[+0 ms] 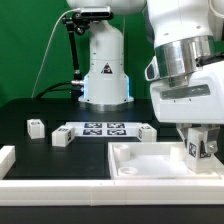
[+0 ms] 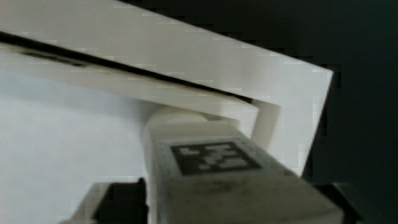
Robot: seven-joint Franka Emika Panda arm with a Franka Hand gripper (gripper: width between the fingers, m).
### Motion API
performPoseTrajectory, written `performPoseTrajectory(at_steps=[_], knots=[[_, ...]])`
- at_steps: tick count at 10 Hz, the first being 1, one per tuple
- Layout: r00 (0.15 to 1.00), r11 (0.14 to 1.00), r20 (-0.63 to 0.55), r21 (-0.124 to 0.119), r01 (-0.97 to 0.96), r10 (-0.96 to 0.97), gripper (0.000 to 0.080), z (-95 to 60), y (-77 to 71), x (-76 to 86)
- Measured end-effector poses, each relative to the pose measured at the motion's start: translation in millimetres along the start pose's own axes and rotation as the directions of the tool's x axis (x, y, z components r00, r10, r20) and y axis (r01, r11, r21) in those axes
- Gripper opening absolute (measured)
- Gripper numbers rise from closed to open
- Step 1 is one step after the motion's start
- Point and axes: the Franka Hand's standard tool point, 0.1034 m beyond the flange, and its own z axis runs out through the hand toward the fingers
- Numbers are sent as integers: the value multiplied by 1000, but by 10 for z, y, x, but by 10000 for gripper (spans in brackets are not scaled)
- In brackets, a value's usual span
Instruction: Assemble one leg
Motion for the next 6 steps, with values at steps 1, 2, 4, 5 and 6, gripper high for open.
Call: performPoseTrajectory(at_steps=[1, 2, 4, 5, 6], knots=[[999, 999, 2, -1, 42, -42, 454, -1, -4, -5], [994, 994, 5, -6, 113, -113, 610, -9, -29, -25], [910, 910, 1, -23, 415, -415, 641, -11, -49, -61], [838, 837, 0, -32, 546, -546, 648, -10, -53, -72], [727, 726, 1, -42, 686, -687, 648, -7, -56, -81]])
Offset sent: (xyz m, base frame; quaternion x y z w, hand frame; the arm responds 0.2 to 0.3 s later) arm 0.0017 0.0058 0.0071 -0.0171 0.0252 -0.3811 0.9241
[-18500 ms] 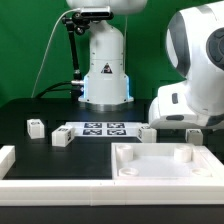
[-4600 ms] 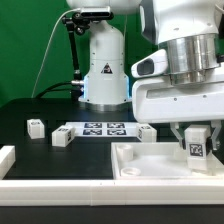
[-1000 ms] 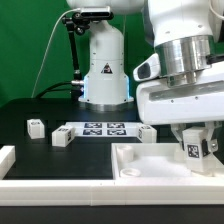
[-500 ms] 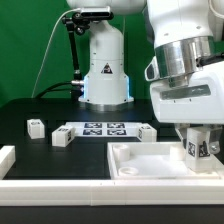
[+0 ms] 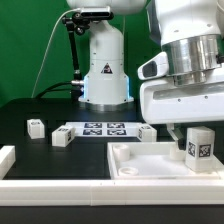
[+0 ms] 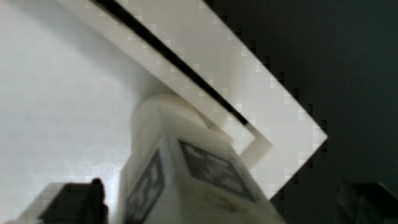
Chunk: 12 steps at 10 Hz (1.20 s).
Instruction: Assemble one leg
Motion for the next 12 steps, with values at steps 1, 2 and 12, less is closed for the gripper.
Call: performPoseTrajectory(at_steps=[1, 2, 12], knots=[[993, 993, 1, -5, 116, -116, 649, 11, 13, 7], [961, 961, -1, -12, 277, -277, 649, 15, 22, 22], [564, 563, 30, -45, 825, -825, 324, 55, 77, 39]])
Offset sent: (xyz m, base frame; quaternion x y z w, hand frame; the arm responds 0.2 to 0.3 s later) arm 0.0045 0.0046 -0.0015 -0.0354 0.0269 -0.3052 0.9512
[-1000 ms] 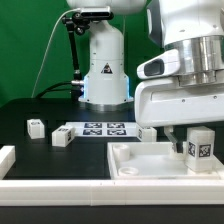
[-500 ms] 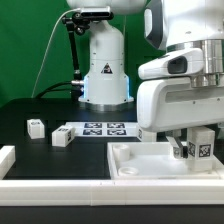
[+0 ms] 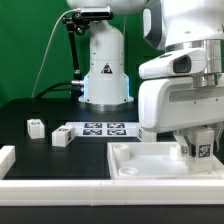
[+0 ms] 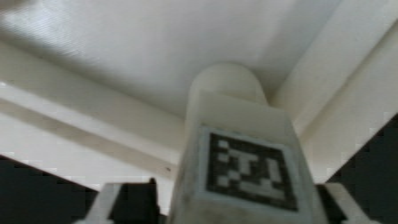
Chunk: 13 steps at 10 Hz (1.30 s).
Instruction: Assemble one leg
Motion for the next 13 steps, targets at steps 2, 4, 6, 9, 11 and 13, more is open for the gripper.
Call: performPoseTrajectory(at_steps=[2, 4, 6, 9, 11, 13], knots=[[998, 998, 1, 2, -65, 65, 269, 1, 6, -6], [936, 936, 0, 23, -352, 352, 269, 2, 33, -21], [821, 821, -18, 40, -569, 570, 269, -1, 56, -18], [606, 606, -12, 48, -794, 795, 269, -2, 35, -12], [361, 361, 1, 51, -931, 932, 271, -2, 32, -17], [137, 137, 3, 45, -990, 991, 271, -4, 26, -22]])
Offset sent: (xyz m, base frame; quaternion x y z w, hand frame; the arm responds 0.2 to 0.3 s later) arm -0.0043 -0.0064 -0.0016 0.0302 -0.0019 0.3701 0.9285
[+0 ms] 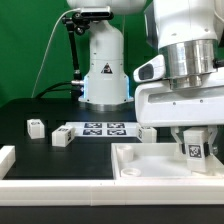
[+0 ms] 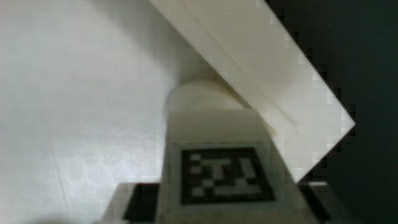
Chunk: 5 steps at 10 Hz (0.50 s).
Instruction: Assemble one leg
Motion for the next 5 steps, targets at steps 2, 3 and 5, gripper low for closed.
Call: performPoseTrajectory(at_steps=[2, 3, 5], knots=[[996, 996, -2, 0, -85, 85, 272, -4, 3, 12], [996, 996, -2, 0, -84, 84, 272, -4, 2, 10], [999, 999, 0, 0, -42, 42, 534, -1, 3, 6]])
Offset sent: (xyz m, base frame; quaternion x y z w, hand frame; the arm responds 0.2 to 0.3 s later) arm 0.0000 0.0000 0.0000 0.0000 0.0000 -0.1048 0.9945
